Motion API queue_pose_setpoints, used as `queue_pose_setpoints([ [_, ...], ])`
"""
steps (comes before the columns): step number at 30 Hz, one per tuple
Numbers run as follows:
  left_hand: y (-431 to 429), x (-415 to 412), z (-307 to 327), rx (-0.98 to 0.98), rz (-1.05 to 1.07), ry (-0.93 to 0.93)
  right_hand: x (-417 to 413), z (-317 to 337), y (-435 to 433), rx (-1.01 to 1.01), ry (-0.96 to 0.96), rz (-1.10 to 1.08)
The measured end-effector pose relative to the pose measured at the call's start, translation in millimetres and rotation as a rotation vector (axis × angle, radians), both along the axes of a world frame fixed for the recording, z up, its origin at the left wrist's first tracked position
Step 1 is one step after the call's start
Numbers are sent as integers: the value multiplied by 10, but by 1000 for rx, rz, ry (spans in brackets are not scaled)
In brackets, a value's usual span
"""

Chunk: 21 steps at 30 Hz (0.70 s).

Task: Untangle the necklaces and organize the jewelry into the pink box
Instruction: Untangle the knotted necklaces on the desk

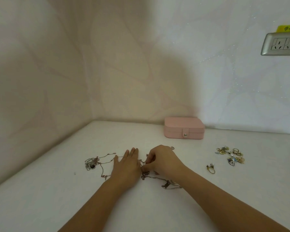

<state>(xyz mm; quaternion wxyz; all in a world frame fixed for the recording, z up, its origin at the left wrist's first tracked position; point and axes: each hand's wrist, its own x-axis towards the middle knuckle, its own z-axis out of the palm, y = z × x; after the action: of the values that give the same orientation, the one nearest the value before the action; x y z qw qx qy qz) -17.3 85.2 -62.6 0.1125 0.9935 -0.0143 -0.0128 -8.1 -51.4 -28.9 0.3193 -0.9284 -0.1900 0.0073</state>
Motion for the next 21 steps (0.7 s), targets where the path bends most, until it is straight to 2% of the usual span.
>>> queue_pose_setpoints([
  [6, 52, 9, -14, 8, -9, 1, -48, 3, 30, -76, -13, 9],
  [12, 59, -10, -27, 21, 39, 16, 68, 43, -88, -309, -61, -156],
  [15, 54, -11, -20, 19, 41, 31, 104, 72, -250, -364, -57, -186],
  [18, 52, -11, -8, 38, 41, 29, 128, 115, -406, -284, -54, -208],
  [20, 50, -16, -9, 28, 39, 26, 143, 154, -474, -89, -2, -203],
  [21, 49, -21, -13, 16, 39, 25, 151, 175, -498, 81, 74, -205],
])
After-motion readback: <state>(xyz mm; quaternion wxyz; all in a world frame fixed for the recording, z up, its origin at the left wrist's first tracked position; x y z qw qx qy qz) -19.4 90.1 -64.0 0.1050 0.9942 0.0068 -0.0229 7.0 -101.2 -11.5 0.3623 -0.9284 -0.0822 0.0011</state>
